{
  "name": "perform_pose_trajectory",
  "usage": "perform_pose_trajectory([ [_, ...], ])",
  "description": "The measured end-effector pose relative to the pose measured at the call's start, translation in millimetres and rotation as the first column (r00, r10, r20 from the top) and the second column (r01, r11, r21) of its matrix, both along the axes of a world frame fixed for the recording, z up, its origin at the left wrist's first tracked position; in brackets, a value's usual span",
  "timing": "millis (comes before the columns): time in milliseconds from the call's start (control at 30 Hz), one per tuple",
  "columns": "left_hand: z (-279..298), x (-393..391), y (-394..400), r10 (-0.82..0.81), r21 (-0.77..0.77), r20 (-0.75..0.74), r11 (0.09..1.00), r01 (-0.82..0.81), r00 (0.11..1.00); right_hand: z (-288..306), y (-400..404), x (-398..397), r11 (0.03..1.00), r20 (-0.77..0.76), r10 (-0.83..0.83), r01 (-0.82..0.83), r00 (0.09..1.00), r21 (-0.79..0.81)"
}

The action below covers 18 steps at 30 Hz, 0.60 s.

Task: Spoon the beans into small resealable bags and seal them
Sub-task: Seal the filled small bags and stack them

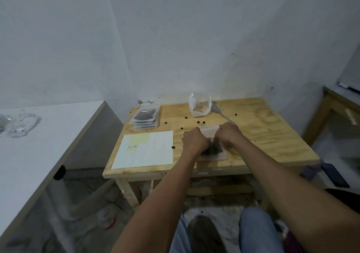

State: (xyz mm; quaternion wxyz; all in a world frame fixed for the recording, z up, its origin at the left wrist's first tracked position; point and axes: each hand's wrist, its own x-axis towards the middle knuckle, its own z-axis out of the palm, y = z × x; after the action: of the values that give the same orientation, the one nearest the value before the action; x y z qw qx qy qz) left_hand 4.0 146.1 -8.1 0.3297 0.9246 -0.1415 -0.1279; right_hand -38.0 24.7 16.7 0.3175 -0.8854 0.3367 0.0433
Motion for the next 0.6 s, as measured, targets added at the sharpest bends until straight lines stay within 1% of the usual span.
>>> perform_pose_trajectory([
  [67,1,-9,-2,0.077,-0.062,-0.044,0.995,-0.079,0.996,-4,-2,-7,0.999,0.052,-0.019,0.017,0.998,0.052],
  [100,1,-10,-2,0.113,-0.120,-0.067,0.986,-0.120,0.991,-6,-4,-10,0.994,0.090,-0.044,0.035,0.995,0.099],
  [167,1,-8,2,0.165,-0.242,-0.120,0.951,-0.190,0.979,-8,-10,-15,0.961,0.183,-0.120,0.068,0.976,0.268],
  [233,7,-6,8,0.191,-0.355,-0.193,0.901,-0.250,0.962,-3,-9,-19,0.917,0.264,-0.160,0.044,0.951,0.396],
  [300,16,-1,17,0.217,-0.454,-0.237,0.837,-0.305,0.947,4,-1,-17,0.899,0.350,-0.141,-0.028,0.926,0.437],
  [433,42,16,57,0.264,-0.597,-0.147,0.745,-0.298,0.953,16,29,11,0.871,0.526,-0.160,-0.131,0.835,0.474],
  [500,48,30,89,0.309,-0.653,-0.143,0.685,-0.324,0.940,21,48,27,0.865,0.583,-0.163,-0.169,0.796,0.473],
  [533,47,38,107,0.343,-0.650,-0.127,0.680,-0.339,0.931,24,59,33,0.861,0.611,-0.157,-0.195,0.776,0.469],
  [567,46,44,125,0.385,-0.613,-0.089,0.705,-0.355,0.919,26,69,38,0.860,0.638,-0.145,-0.223,0.756,0.460],
  [600,42,51,146,0.428,-0.542,-0.034,0.751,-0.376,0.903,28,78,44,0.860,0.662,-0.128,-0.251,0.739,0.445],
])
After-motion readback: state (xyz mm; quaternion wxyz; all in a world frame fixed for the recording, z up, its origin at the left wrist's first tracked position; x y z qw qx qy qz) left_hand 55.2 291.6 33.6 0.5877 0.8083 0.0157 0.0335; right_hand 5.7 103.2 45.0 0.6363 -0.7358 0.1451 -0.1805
